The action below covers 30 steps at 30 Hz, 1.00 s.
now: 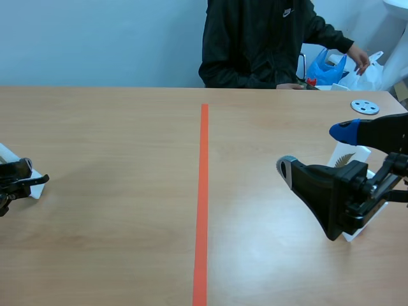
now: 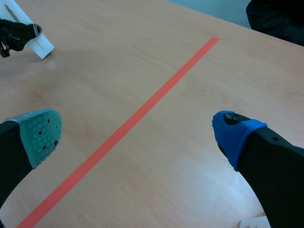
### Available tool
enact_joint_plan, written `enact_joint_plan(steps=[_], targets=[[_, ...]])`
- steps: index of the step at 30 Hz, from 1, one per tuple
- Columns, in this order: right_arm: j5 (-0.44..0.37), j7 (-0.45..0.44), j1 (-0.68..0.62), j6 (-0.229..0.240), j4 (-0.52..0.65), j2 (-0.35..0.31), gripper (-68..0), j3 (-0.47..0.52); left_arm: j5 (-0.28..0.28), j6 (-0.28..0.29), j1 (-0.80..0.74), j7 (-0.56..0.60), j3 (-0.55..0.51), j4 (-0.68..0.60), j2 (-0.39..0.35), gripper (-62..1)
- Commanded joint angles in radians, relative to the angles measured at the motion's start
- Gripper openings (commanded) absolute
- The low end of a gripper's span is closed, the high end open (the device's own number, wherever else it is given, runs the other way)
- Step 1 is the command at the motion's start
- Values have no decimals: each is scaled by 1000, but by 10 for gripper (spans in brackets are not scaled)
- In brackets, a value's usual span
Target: Sort the leaf by its shape. The table is split by an orange tape line. A compound leaf with several leaflets goes to the left side, a simple leaf with one blade goes to the right side. Return to the home posture when a red brick is placed on the table.
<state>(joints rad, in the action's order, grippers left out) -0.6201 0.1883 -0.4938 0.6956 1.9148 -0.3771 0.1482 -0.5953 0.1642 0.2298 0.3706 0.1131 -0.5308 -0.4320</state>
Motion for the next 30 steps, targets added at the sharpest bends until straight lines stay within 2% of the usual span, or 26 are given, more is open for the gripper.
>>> enact_joint_plan(steps=[1,10,16,18,27,30], targets=[[-12,-11,12,0,2,-11,4,4,-3,2,19,15,-2,-23,-9,-502],[-12,-11,12,0,2,-11,4,4,26,3,19,14,-2,-23,-9,-498],[-12,-11,12,0,2,-11,4,4,35,3,19,14,-2,-23,-9,-441],[-12,-11,12,0,2,-11,4,4,35,3,19,14,-2,-23,-9,-405],[-12,-11,12,0,2,-11,4,4,35,14,5,15,-2,-44,-27,-139],[-12,-11,12,0,2,-11,4,4,34,14,-19,15,-2,-82,-43,-86]])
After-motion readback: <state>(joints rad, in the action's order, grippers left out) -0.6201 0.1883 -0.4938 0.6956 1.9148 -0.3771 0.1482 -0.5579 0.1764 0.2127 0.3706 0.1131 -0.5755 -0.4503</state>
